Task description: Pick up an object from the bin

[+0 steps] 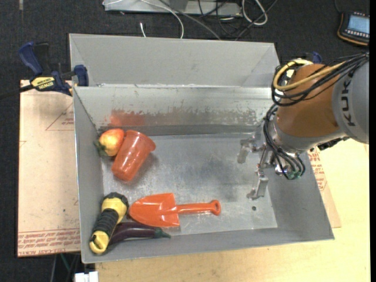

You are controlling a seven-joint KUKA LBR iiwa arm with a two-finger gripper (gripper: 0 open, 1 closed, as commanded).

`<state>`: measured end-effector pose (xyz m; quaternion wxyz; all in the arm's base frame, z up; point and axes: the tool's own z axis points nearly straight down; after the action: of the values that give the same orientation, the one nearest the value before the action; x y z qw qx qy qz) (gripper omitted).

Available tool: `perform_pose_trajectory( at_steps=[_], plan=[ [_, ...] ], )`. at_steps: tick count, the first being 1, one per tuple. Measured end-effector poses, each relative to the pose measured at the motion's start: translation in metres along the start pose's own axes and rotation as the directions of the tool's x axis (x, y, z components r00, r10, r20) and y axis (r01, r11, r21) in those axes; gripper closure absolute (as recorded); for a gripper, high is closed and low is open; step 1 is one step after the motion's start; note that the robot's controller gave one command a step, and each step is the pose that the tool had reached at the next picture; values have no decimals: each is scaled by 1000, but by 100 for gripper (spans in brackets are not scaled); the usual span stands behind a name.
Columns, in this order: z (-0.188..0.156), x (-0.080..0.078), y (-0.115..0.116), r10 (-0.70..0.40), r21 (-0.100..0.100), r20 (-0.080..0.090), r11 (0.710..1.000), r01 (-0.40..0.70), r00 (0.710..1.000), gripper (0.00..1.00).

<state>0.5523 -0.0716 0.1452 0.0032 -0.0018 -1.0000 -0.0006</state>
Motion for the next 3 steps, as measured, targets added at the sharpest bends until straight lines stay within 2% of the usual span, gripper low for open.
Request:
perform_pose_trajectory(
  at_steps=[1,2,3],
  plan=[
    [-5,-2,1,-4,1,7,1000,4,1000,0],
    [76,23,92,-96,-1,3,995,96,995,0],
    [31,5,122,-60,5,20,998,60,998,0]
  ],
)
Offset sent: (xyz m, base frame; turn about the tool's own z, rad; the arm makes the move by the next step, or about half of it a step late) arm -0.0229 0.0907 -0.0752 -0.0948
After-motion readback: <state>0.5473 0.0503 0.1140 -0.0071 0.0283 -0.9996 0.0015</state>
